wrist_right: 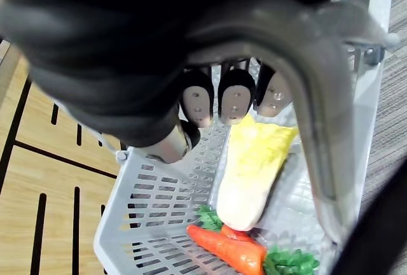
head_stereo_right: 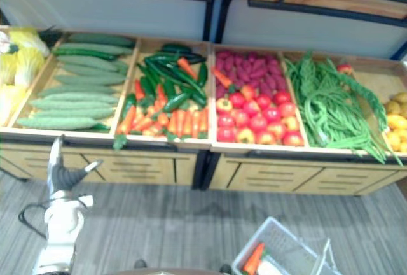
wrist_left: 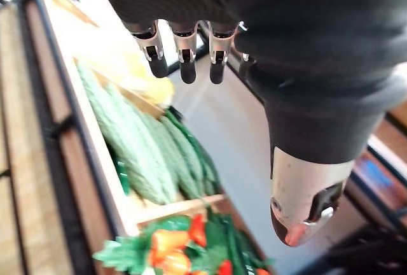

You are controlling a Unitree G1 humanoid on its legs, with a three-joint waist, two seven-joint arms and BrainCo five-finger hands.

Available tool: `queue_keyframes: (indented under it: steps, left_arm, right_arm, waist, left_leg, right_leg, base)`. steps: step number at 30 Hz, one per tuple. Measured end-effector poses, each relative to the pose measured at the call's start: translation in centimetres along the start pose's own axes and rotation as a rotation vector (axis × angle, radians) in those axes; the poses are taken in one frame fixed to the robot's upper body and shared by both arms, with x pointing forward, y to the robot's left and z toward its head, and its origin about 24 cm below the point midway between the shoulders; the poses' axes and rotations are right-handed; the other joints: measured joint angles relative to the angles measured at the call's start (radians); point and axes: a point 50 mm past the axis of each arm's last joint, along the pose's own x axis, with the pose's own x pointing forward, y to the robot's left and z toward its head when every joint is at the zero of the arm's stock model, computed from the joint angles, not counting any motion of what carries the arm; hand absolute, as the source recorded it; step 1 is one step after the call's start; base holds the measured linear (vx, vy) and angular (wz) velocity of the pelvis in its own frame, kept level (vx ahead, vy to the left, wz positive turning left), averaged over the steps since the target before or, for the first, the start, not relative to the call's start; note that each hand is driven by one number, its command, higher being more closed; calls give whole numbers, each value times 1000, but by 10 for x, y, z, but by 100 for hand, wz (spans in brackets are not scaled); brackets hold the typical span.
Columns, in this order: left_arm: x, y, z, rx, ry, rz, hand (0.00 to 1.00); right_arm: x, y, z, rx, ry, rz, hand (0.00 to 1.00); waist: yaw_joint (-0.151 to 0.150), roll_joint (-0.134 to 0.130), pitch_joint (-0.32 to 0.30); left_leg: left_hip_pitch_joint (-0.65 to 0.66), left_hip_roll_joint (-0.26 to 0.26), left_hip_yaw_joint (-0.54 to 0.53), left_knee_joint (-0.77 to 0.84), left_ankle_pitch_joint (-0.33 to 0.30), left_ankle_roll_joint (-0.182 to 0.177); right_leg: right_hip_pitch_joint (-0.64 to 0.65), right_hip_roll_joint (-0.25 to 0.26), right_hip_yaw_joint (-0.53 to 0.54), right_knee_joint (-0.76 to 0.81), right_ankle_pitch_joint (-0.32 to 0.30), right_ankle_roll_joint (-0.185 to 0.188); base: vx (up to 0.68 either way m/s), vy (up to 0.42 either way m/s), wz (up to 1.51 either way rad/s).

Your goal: Pick vegetable in the basket

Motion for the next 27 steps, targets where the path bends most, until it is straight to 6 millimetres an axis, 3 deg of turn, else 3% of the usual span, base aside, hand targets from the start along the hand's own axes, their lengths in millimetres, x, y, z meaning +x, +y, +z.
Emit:
queue_keyframes:
  steps: [5, 8, 9, 14, 16, 19, 27]
  left_arm:
    - [-25, 6, -59, 104, 281, 36, 0]
    - [-51, 11, -98, 152, 497, 62, 0]
    - [-99, 22, -142, 96, 836, 173, 0]
    - [-132, 24, -158, 15, 1029, 245, 0]
    - [-163, 18, -171, -25, 1199, 197, 0]
    - [-185, 3, -172, -71, 1299, 84, 0]
    - [-186, -17, -168, -77, 1279, -158, 0]
  right_arm:
    - [-4, 12, -8, 31, 27, 23, 100]
    - [-6, 15, -11, 35, 34, 17, 100]
    - [-6, 18, -11, 37, 33, 19, 100]
    - [-6, 21, -6, 40, 25, 22, 100]
    - [-5, 23, -5, 38, 24, 26, 100]
    - [-6, 23, -8, 35, 35, 26, 100]
    - [-6, 24, -11, 26, 54, 41, 100]
  waist:
    - [-2, 4, -3]
    - [-2, 4, -7]
    - [-4, 1, -11]
    - [-6, 2, -11]
    - [-5, 9, -17]
    - [-6, 13, -21]
    - [-6, 9, -22]
  left_leg:
    - [-1, -1, -14, -4, -4, -5]
    - [5, -3, -16, -4, -9, -5]
    - [7, -4, -14, -4, -11, -3]
    - [20, -4, -10, -3, -14, -5]
    - [51, -4, 23, -5, -30, -10]
    - [60, -5, 35, -5, -35, -12]
    - [75, -6, 59, -5, -45, -16]
  right_leg:
    - [12, 0, -15, -6, -5, -1]
    - [23, 0, -19, -12, -6, -3]
    - [25, 0, -17, -15, -8, -5]
    - [34, 0, -12, -17, -8, -5]
    - [40, 0, 22, -16, -8, -5]
    - [39, -2, 38, -15, -8, -5]
    - [37, -2, 62, -15, -8, -5]
  base:
    - [19, -4, 9]
    - [38, -6, 2]
    - [54, -10, -1]
    - [10, -3, -4]
    - [-3, 6, -37]
    - [-1, 3, -19]
    - [6, -5, -9]
